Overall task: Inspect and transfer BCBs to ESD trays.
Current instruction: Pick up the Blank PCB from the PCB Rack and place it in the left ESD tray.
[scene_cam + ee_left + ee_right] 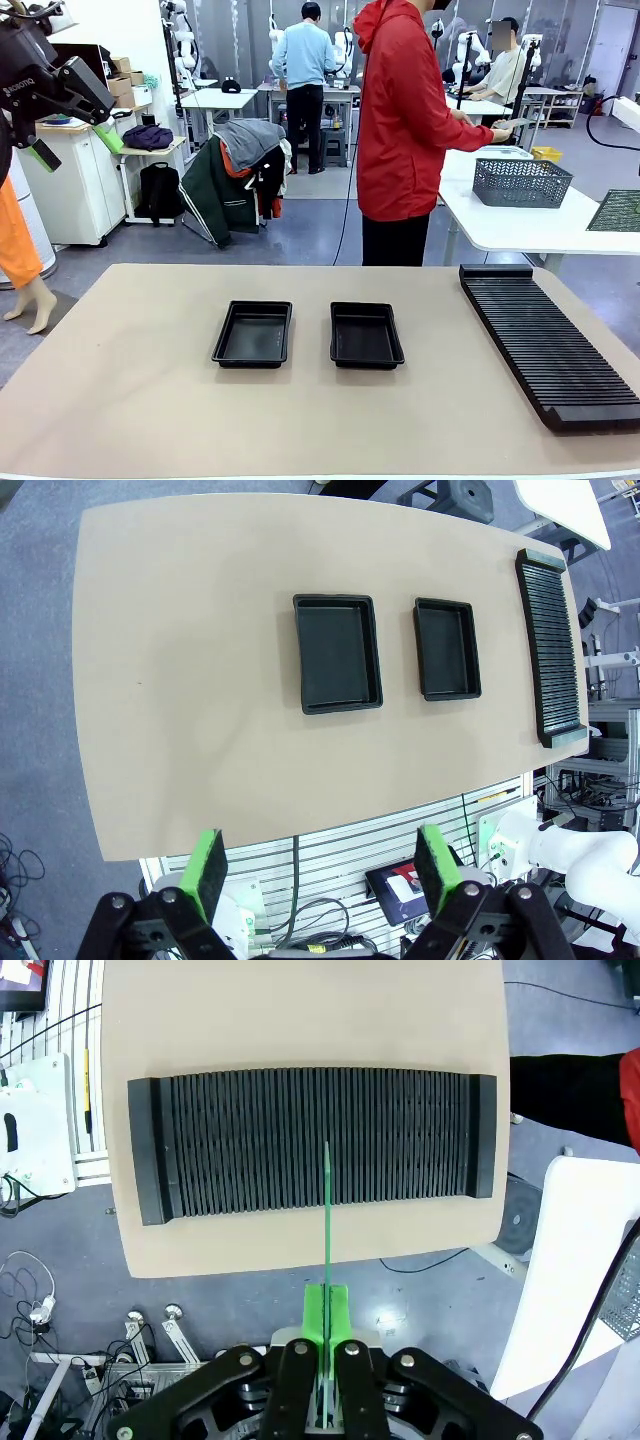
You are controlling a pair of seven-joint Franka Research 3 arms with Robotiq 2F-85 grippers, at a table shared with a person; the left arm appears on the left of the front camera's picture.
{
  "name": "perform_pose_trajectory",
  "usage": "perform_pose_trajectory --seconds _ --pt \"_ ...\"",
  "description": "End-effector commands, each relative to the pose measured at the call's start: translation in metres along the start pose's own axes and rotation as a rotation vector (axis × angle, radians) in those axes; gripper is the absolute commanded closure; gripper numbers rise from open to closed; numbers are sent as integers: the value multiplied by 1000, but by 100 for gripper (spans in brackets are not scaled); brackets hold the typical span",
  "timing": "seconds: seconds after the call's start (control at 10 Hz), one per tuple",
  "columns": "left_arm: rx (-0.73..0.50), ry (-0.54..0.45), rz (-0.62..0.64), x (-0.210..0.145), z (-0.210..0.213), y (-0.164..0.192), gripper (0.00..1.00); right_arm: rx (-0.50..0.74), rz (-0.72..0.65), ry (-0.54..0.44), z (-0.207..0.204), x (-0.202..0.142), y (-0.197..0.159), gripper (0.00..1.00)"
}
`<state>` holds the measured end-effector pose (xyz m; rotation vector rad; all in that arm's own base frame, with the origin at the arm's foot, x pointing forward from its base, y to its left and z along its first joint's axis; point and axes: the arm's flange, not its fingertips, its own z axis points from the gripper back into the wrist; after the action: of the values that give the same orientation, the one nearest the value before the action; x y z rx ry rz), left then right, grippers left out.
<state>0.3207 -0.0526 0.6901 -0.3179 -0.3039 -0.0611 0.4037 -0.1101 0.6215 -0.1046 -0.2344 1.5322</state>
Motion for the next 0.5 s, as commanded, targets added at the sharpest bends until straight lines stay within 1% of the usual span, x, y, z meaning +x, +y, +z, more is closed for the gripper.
perform_pose_trajectory --seconds 0.0,0.2,0.4 --pt "0 0 2 -1 -1 1 0 0 0 0 0 0 0 98" --pt "0 0 2 -1 -1 1 0 45 -230 -112 -8 19 -18 98" --pt "0 0 2 -1 -1 1 0 104 -454 -231 -22 36 -21 98"
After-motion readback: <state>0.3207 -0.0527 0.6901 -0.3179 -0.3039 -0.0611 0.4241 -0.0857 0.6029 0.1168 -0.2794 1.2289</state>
